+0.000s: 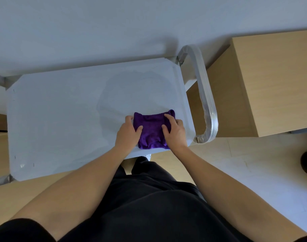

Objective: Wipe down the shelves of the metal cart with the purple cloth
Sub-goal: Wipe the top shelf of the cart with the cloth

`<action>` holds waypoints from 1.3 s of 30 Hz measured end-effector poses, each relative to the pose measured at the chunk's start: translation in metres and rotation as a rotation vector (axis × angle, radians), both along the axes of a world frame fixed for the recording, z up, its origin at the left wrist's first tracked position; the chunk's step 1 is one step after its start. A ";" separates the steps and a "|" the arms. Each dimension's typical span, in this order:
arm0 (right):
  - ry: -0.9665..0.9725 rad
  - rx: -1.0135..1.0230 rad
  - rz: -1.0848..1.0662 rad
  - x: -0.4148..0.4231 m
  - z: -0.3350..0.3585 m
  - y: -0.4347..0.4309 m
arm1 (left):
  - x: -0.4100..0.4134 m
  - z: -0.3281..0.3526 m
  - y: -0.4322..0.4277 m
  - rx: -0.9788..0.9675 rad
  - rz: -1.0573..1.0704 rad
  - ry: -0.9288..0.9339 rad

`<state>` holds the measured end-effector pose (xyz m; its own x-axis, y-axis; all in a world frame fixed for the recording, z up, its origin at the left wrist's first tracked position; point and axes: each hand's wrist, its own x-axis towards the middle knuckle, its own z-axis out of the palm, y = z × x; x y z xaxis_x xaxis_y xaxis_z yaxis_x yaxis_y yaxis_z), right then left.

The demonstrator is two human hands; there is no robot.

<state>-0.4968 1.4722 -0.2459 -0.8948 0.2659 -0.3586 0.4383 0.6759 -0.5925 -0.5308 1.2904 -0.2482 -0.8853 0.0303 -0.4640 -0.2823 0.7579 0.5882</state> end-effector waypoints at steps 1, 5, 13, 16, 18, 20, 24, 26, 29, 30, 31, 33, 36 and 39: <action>-0.007 0.015 0.005 0.002 -0.001 0.000 | 0.001 0.001 0.000 -0.005 -0.010 -0.007; -0.025 -0.029 0.039 0.001 0.000 0.005 | 0.004 0.004 -0.001 0.159 -0.075 0.014; 0.056 -0.050 0.142 0.000 0.013 0.006 | 0.006 0.013 -0.002 0.143 -0.120 0.171; -0.033 -0.055 0.180 0.002 0.011 0.008 | 0.008 0.009 -0.007 0.112 -0.181 0.016; -0.111 -0.021 0.255 0.003 0.007 0.014 | 0.009 0.005 -0.012 0.038 -0.277 -0.046; -0.125 0.038 0.297 0.002 0.004 0.020 | 0.012 0.004 -0.016 -0.046 -0.314 0.034; 0.076 0.059 0.281 -0.004 0.005 0.023 | 0.013 0.010 -0.015 -0.132 -0.269 0.373; 0.054 -0.099 0.212 -0.009 0.012 0.020 | 0.009 0.018 -0.012 -0.035 -0.189 0.309; -0.092 -0.308 0.005 -0.016 0.020 0.017 | 0.000 0.022 -0.010 0.097 -0.062 0.109; -0.114 -0.305 -0.045 -0.016 0.020 0.018 | -0.002 0.020 -0.011 0.110 -0.036 0.073; -0.136 -0.264 -0.074 -0.017 0.018 0.018 | -0.003 0.017 -0.013 0.107 -0.013 0.043; -0.165 -0.017 -0.037 -0.015 0.012 0.018 | -0.002 0.009 -0.017 0.066 0.020 0.003; -0.078 0.315 0.103 -0.009 0.011 0.006 | 0.004 0.001 -0.026 -0.081 0.002 0.029; -0.006 0.371 0.285 -0.005 0.016 -0.019 | 0.011 0.002 -0.035 -0.124 -0.014 0.052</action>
<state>-0.5022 1.4531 -0.2302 -0.9489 0.1212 -0.2915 0.2074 0.9355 -0.2862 -0.5197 1.2554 -0.2461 -0.9084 -0.0123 -0.4180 -0.2429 0.8293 0.5033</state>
